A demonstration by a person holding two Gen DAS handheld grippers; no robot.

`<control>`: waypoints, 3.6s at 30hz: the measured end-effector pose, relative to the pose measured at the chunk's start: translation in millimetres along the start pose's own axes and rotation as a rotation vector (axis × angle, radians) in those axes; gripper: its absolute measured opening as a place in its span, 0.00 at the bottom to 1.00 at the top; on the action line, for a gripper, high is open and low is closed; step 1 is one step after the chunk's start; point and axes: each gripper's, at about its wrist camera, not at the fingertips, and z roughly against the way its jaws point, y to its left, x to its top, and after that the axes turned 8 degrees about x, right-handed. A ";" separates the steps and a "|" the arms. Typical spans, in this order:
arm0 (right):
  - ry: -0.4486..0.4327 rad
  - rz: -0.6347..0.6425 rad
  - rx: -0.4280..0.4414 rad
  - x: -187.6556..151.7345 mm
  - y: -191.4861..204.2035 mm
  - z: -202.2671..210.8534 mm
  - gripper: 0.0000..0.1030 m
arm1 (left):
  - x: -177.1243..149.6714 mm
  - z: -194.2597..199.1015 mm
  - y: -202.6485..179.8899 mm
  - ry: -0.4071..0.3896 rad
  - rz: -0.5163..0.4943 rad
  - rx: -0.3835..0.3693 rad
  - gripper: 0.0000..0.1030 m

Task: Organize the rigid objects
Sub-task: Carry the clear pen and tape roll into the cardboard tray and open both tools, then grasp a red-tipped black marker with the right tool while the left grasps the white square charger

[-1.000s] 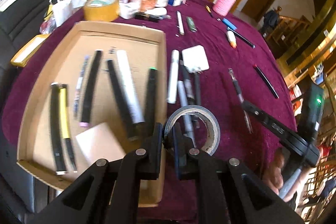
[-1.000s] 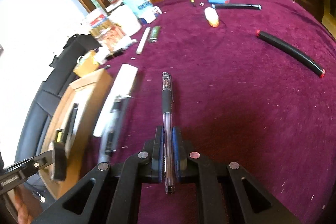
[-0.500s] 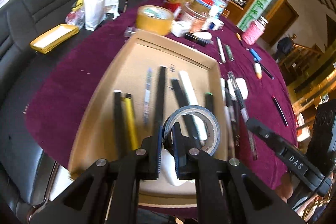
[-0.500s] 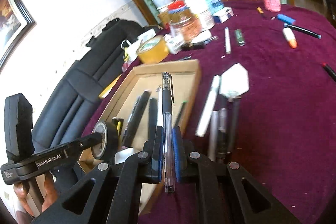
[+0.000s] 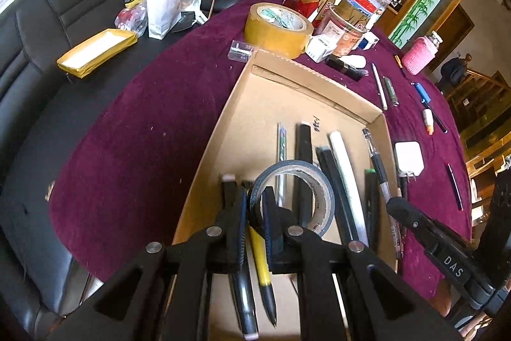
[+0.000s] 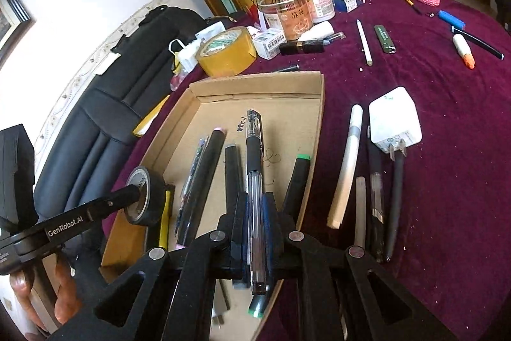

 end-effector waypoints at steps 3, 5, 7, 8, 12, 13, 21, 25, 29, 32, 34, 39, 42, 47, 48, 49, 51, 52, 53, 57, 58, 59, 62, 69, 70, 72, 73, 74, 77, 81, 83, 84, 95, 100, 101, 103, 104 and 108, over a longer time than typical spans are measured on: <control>0.013 -0.009 -0.024 7.0 -2.7 -11.9 0.09 | 10.4 -11.4 1.2 0.016 0.002 0.008 0.09; 0.019 -0.013 -0.026 10.0 -3.9 -16.7 0.09 | 16.8 -17.1 1.8 0.017 0.001 0.016 0.09; 0.026 -0.018 -0.034 11.8 -4.9 -21.9 0.09 | 21.9 -25.2 2.7 0.034 0.002 0.023 0.09; 0.033 -0.022 -0.036 12.5 -5.6 -24.7 0.09 | 23.5 -28.1 2.8 0.038 0.001 0.028 0.09; 0.038 -0.018 -0.048 13.9 -6.0 -30.0 0.09 | 27.3 -36.3 3.0 0.050 -0.004 0.039 0.09; 0.036 -0.015 -0.051 14.3 -5.6 -30.1 0.09 | 28.3 -36.5 2.6 0.049 -0.005 0.043 0.09; 0.039 0.000 -0.077 18.5 -3.5 -35.4 0.09 | 42.2 -41.4 -5.7 0.037 -0.047 0.144 0.09; 0.042 0.000 -0.085 19.9 -3.5 -39.0 0.09 | 45.5 -46.7 -19.2 0.049 -0.110 0.226 0.09; 0.042 0.017 -0.103 20.5 -0.1 -41.5 0.09 | 47.1 -51.2 -29.9 0.048 -0.155 0.284 0.09; 0.051 0.024 -0.103 20.1 0.5 -44.1 0.09 | 46.6 -57.5 -29.6 0.071 -0.159 0.274 0.08; 0.054 0.020 -0.106 19.7 -0.5 -46.0 0.09 | 46.0 -59.7 -27.8 0.080 -0.152 0.271 0.08; 0.061 0.025 -0.097 19.8 -1.8 -50.0 0.10 | 46.1 -64.3 -25.0 0.088 -0.131 0.255 0.08; 0.059 0.026 -0.100 20.5 -2.2 -50.8 0.10 | 45.9 -64.3 -23.5 0.082 -0.122 0.241 0.08; 0.056 0.013 -0.088 20.2 -2.8 -49.6 0.10 | 44.4 -63.8 -19.8 0.090 -0.097 0.198 0.17; 0.056 0.007 -0.082 20.4 -3.6 -49.4 0.10 | 43.5 -62.4 -20.0 0.089 -0.093 0.184 0.22; 0.058 0.004 -0.077 20.3 -4.1 -48.9 0.12 | 43.0 -61.6 -20.8 0.087 -0.092 0.174 0.26; 0.056 0.002 -0.059 20.8 -4.5 -46.9 0.19 | 41.3 -58.3 -23.6 0.079 -0.094 0.159 0.34; 0.051 0.001 -0.053 20.5 -4.0 -45.0 0.27 | 40.5 -55.8 -25.3 0.070 -0.093 0.163 0.35; 0.040 0.000 -0.043 20.1 -3.7 -41.2 0.32 | 39.3 -50.9 -26.2 0.057 -0.088 0.171 0.38; -0.017 0.023 0.035 15.2 0.7 -15.6 0.34 | 32.8 -21.7 -29.2 0.007 -0.071 0.179 0.50; -0.035 0.035 0.052 12.9 1.6 -8.1 0.40 | 28.4 -7.1 -32.0 -0.025 -0.063 0.159 0.53; -0.059 0.049 0.076 9.0 1.1 2.6 0.47 | 25.1 1.5 -34.6 -0.045 -0.058 0.145 0.60; -0.093 0.043 0.147 -2.5 -8.6 26.5 0.55 | 8.3 25.3 -51.7 -0.094 -0.061 0.088 0.65; -0.145 -0.036 0.151 -17.7 -65.3 83.2 0.56 | -21.8 37.7 -116.4 -0.074 -0.136 -0.098 0.66; -0.152 -0.039 0.149 -18.3 -71.7 90.6 0.56 | -25.5 37.9 -129.4 -0.072 -0.151 -0.104 0.66; -0.160 -0.052 0.136 -17.2 -90.2 104.1 0.56 | -31.5 36.7 -149.4 -0.065 -0.183 -0.119 0.66; -0.164 -0.057 0.132 -16.0 -97.3 109.3 0.57 | -34.6 35.4 -156.4 -0.061 -0.192 -0.119 0.66; -0.166 -0.059 0.127 -14.3 -104.0 114.1 0.59 | -36.1 33.6 -165.6 -0.053 -0.202 -0.118 0.66; -0.152 -0.053 0.099 -6.6 -124.4 124.7 0.61 | -37.2 28.4 -186.4 -0.037 -0.218 -0.141 0.66; -0.145 -0.068 0.077 13.3 -155.8 132.5 0.62 | -33.5 22.1 -203.9 -0.026 -0.209 -0.144 0.66; -0.144 -0.069 0.052 21.7 -165.9 139.0 0.62 | -30.9 17.6 -208.2 -0.016 -0.200 -0.141 0.66; -0.154 -0.072 0.011 28.5 -171.1 145.0 0.62 | -29.7 14.9 -210.9 -0.010 -0.198 -0.142 0.67; -0.224 -0.147 -0.306 64.0 -250.6 188.6 0.69 | -20.6 -10.1 -225.6 0.033 -0.179 -0.136 0.67; -0.188 -0.204 -0.443 71.0 -292.8 186.2 0.68 | -14.8 -21.2 -229.6 0.052 -0.184 -0.145 0.67; -0.190 -0.232 -0.443 70.7 -302.4 184.9 0.68 | -13.2 -23.6 -229.9 0.054 -0.184 -0.146 0.67; -0.188 -0.291 -0.409 67.4 -321.1 181.4 0.68 | -10.3 -28.6 -229.0 0.063 -0.178 -0.144 0.67; -0.180 -0.311 -0.398 65.4 -327.1 178.8 0.68 | -8.4 -32.1 -228.6 0.069 -0.174 -0.143 0.67; -0.121 -0.306 -0.424 64.4 -333.0 165.8 0.68 | -0.5 -42.7 -228.9 0.092 -0.157 -0.157 0.67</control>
